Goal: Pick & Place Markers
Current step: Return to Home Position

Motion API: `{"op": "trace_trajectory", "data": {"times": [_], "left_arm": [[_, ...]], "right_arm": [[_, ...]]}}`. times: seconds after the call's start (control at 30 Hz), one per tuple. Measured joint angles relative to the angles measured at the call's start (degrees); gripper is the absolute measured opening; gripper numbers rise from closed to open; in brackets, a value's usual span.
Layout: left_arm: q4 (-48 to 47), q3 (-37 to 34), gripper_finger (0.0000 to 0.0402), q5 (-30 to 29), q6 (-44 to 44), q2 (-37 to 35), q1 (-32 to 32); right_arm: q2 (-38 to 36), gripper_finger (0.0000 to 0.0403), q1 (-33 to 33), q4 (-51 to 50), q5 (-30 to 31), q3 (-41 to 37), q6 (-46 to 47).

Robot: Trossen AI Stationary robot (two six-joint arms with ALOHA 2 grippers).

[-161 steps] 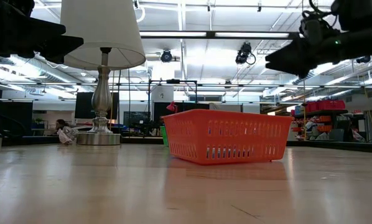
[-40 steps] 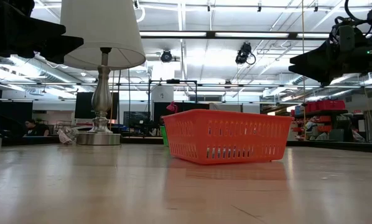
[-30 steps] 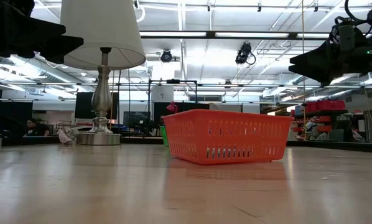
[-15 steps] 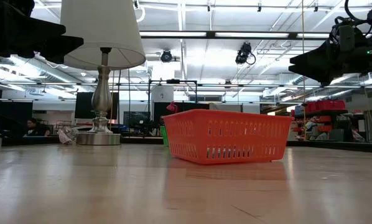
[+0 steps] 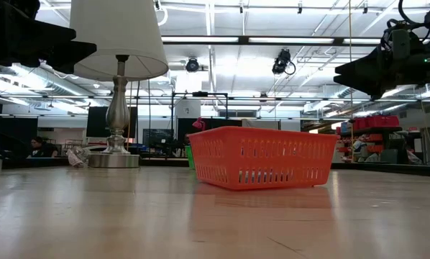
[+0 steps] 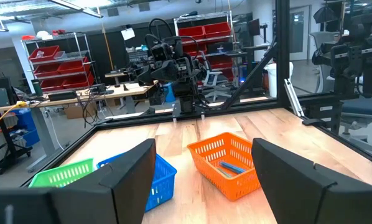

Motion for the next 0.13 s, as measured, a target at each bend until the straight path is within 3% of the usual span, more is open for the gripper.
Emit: {"op": "trace_trajectory", "data": {"times": [0.13], "left_arm": [[0.0, 0.0, 0.0273, 0.0, 0.0, 0.0, 0.0]], "right_arm": [[0.0, 0.0199, 0.0, 0.0, 0.0, 0.0, 0.0]]}}
